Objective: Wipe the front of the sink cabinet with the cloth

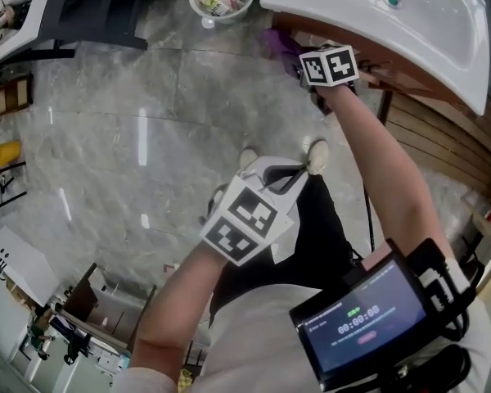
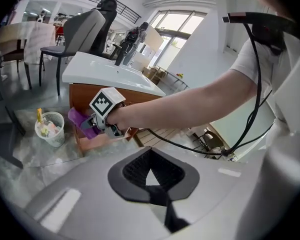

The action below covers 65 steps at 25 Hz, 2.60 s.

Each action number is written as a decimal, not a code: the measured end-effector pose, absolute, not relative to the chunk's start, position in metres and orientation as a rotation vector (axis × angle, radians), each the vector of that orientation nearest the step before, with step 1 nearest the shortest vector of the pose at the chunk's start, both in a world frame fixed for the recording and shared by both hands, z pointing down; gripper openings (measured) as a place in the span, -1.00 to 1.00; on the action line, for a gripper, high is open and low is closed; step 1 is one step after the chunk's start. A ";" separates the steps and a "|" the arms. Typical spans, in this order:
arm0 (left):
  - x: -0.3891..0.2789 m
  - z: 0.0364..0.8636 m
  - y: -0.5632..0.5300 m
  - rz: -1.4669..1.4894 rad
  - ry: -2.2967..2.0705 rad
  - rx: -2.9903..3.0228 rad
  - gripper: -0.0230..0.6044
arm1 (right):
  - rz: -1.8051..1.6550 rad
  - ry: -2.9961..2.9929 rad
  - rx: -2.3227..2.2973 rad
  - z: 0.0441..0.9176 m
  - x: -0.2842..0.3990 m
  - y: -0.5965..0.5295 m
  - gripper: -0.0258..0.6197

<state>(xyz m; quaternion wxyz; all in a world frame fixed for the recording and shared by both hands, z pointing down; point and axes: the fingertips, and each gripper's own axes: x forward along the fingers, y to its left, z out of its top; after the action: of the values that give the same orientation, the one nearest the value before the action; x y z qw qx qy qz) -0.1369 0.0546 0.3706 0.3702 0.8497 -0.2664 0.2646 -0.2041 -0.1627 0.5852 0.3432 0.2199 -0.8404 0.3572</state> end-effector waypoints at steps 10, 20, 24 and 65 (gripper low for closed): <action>-0.112 0.370 0.051 0.700 -0.602 2.215 -0.91 | 1.028 -2.179 0.713 0.582 -0.153 -0.178 -0.66; -0.070 0.366 0.049 0.720 -0.536 2.243 -0.91 | 1.080 -2.157 0.832 0.577 -0.077 -0.178 -0.66; -0.034 0.364 0.053 0.735 -0.506 2.255 -0.91 | 1.103 -2.152 0.885 0.571 -0.025 -0.178 -0.66; 0.150 0.372 0.032 0.841 -0.273 2.330 -0.91 | 1.242 -1.951 1.363 0.576 0.324 -0.185 -0.66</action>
<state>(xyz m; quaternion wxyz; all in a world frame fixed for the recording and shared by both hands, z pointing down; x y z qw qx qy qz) 0.1504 0.0324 0.3720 0.3192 0.8861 -0.1036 0.3198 0.3238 -0.1851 0.5765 0.2263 0.4946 -0.7079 0.4505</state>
